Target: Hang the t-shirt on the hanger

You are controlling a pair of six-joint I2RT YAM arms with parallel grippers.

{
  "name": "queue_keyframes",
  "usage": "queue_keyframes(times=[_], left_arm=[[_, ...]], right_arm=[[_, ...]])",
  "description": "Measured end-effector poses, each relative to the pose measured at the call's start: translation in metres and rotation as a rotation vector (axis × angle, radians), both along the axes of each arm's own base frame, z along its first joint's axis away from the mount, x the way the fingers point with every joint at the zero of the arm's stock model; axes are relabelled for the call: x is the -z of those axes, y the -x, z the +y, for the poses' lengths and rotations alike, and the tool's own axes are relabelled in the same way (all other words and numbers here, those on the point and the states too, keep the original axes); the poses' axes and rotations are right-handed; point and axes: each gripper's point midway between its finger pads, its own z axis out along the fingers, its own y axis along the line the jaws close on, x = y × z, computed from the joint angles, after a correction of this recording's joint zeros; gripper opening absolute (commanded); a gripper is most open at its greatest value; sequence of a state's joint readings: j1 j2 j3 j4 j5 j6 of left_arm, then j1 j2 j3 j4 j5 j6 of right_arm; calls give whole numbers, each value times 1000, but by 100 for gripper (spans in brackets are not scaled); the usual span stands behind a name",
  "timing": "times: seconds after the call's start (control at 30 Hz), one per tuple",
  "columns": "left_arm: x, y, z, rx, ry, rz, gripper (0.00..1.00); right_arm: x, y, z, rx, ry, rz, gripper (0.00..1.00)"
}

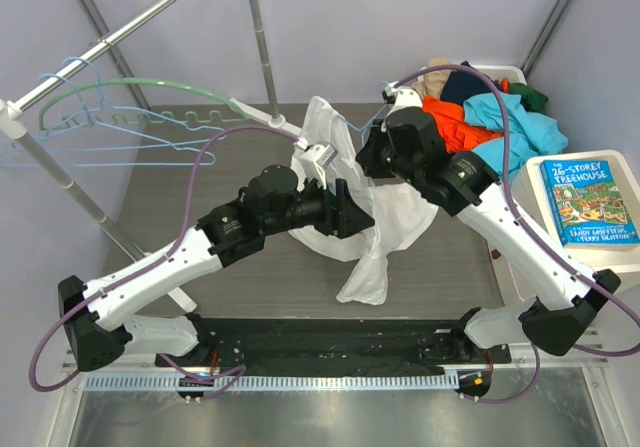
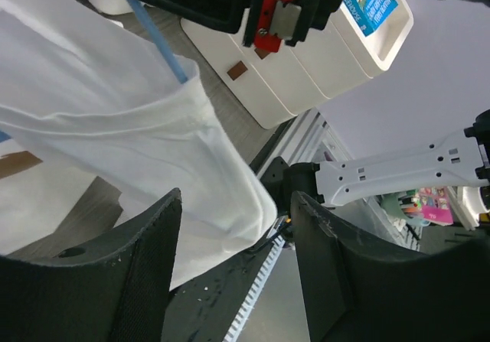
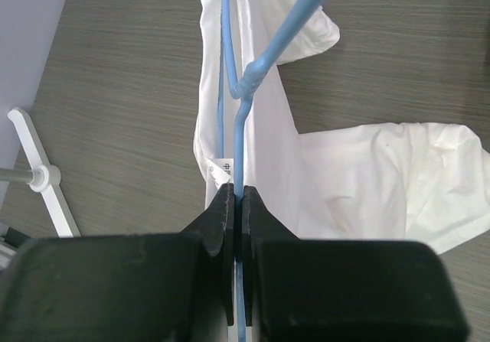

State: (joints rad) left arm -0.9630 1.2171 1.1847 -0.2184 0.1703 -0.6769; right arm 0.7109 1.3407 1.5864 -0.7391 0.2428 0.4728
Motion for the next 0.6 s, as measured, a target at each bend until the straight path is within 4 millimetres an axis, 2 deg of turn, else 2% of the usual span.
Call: queue_keyframes(times=[0.33, 0.43, 0.5, 0.57, 0.6], left_arm=[[10, -14, -8, -101, 31, 100, 46], [17, -19, -10, -130, 25, 119, 38], [20, -22, -9, -150, 25, 130, 23], [21, -26, -7, -175, 33, 150, 16], [22, -29, -6, -190, 40, 168, 0]], right_arm=[[9, -15, 26, 24, -18, -1, 1], [7, -16, 30, 26, -22, -4, 1], [5, -16, 31, 27, -26, -9, 1], [1, -16, 31, 29, -31, -15, 1], [-1, -16, 31, 32, -33, -20, 1]])
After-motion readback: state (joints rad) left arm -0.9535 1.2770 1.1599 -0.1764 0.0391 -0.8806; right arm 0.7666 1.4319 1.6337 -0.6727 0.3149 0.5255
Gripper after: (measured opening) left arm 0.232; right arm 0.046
